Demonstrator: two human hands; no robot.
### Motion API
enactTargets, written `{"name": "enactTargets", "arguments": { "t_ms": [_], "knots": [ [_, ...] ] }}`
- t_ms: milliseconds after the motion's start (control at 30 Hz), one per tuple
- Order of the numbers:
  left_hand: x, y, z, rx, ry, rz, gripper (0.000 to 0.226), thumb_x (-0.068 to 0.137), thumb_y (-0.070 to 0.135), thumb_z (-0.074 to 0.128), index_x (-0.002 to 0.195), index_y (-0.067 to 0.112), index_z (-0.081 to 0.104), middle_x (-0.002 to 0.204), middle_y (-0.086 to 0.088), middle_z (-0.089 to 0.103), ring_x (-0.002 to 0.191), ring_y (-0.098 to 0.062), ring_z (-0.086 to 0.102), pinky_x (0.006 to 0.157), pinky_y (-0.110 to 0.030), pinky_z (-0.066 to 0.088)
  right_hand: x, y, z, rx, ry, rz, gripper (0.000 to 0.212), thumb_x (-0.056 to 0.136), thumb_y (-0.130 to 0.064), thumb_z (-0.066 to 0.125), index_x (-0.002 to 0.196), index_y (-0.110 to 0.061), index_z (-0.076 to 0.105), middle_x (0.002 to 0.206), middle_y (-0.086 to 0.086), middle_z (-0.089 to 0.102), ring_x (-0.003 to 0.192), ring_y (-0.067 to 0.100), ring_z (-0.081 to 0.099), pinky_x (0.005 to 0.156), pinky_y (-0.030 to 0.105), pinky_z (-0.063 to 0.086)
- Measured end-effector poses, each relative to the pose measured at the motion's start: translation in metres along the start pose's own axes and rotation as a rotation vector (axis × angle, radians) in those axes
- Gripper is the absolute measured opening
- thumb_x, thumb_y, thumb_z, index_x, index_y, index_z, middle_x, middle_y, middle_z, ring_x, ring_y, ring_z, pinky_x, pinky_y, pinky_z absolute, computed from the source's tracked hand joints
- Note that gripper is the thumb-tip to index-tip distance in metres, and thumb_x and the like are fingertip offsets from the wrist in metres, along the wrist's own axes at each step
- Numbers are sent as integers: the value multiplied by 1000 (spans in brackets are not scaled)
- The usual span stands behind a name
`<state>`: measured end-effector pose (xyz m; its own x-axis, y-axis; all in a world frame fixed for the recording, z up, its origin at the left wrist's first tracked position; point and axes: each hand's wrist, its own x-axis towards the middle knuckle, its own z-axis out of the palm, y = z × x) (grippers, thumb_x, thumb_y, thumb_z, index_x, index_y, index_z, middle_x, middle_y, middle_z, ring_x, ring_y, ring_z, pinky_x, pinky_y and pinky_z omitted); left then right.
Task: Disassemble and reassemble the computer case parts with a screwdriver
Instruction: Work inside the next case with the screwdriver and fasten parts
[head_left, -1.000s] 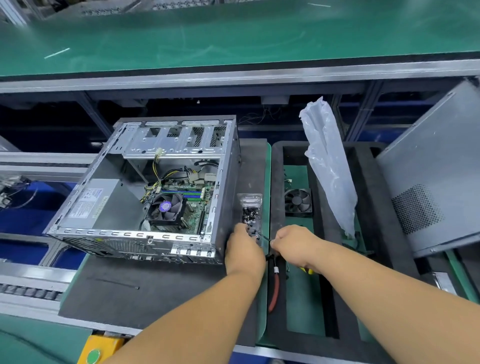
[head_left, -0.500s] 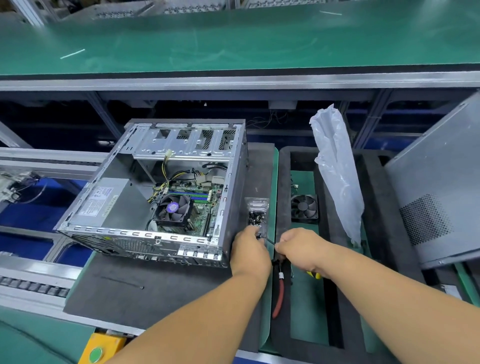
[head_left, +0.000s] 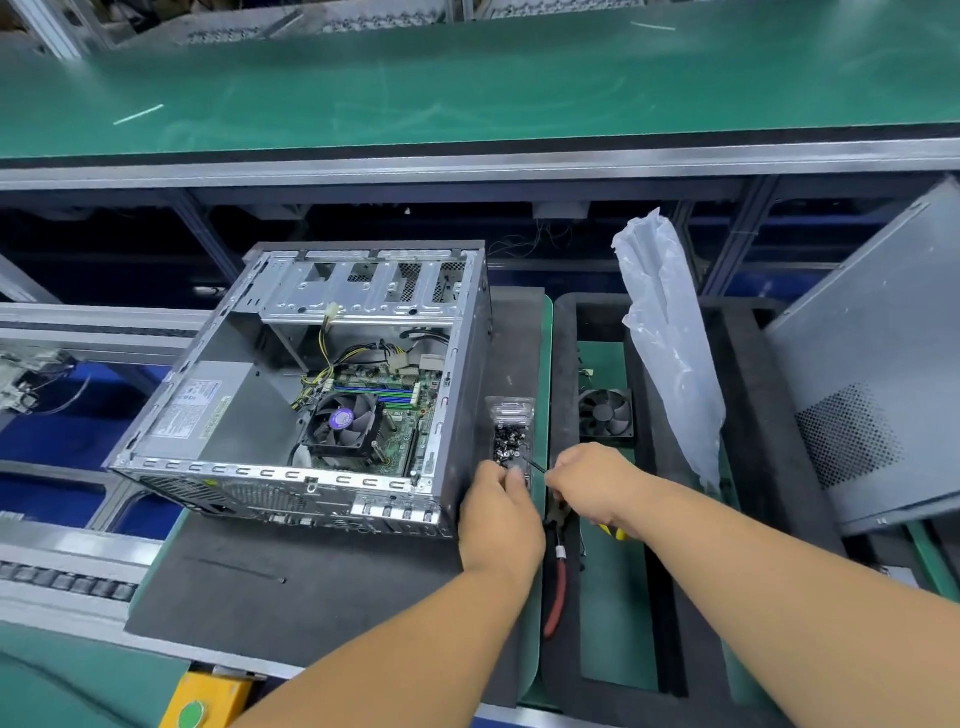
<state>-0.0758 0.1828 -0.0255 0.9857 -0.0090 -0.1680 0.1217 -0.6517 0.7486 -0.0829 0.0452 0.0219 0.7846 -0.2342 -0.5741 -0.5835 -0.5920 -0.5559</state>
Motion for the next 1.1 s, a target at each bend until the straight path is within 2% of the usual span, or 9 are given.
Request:
{"name": "enactTargets", "arguments": {
  "t_ms": [67, 167, 233, 333, 467, 600, 767, 933, 1100],
  "knots": [
    [-8, -1, -1, -76, 5, -34, 30, 106, 33, 42, 81, 19, 49, 74, 2, 60, 68, -17, 54, 60, -35, 35, 6, -5, 4, 20, 26, 28, 21, 99, -13, 52, 110, -7, 68, 102, 8, 61, 91, 24, 56, 81, 31, 51],
    [-13, -1, -3, -171, -5, -155, 26, 102, 19, 42, 77, 17, 50, 73, 2, 58, 67, -19, 50, 58, -33, 37, 4, -13, 6, -158, -24, 52, 30, 95, 5, 49, 120, -1, 65, 108, 12, 56, 96, 27, 54, 63, 28, 43],
    [-13, -2, 0, -308, -19, -309, 22, 97, 11, 42, 77, 14, 51, 70, 2, 54, 64, -19, 44, 56, -31, 34, 11, -11, 8, -289, -23, 18, 33, 93, 7, 49, 122, 1, 65, 115, 13, 58, 106, 30, 57, 71, 31, 48],
    [-14, 1, 4, -638, -88, -579, 20, 88, 4, 43, 75, 15, 53, 66, -4, 47, 61, -21, 37, 56, -30, 29, 14, -11, 9, -135, -5, 64, 33, 95, 5, 49, 124, -1, 62, 123, 14, 59, 117, 32, 57, 86, 34, 49],
    [-7, 5, 1, -694, -177, -603, 11, 88, 11, 56, 85, 15, 65, 62, 0, 54, 57, -18, 41, 51, -26, 29, 4, -5, 3, 75, 37, -16, 15, 99, -19, 54, 88, -17, 64, 83, 0, 61, 77, 19, 58, 67, 25, 49],
    [5, 9, 2, -745, -212, -638, 25, 100, 28, 52, 84, 13, 65, 59, 0, 49, 53, -18, 40, 49, -26, 28, -18, -4, -5, 143, 25, 36, 17, 90, -21, 58, 74, -16, 61, 50, -3, 45, 42, 17, 41, 38, 15, 24],
    [13, 27, 1, -1033, -268, -725, 40, 105, 44, 52, 86, 11, 63, 56, 1, 47, 41, -12, 41, 37, -21, 32, -41, -7, -14, 180, -52, -4, 21, 93, -23, 59, 73, -15, 64, 67, 10, 47, 46, 21, 41, 43, 22, 27],
    [13, 28, 3, -1015, -249, -741, 33, 108, 29, 50, 82, 12, 60, 54, 4, 40, 42, -9, 32, 36, -21, 24, -43, 1, -17, 124, -71, -20, 25, 94, -27, 61, 71, -17, 66, 65, 8, 49, 43, 19, 42, 44, 22, 29],
    [-3, 23, 4, -966, -234, -820, 36, 108, 37, 47, 81, 14, 57, 51, 4, 45, 37, -9, 33, 36, -19, 20, -17, 7, -15, 180, 3, 7, 26, 96, -23, 60, 70, -17, 63, 65, 5, 53, 49, 17, 45, 48, 24, 34]
  ]
}}
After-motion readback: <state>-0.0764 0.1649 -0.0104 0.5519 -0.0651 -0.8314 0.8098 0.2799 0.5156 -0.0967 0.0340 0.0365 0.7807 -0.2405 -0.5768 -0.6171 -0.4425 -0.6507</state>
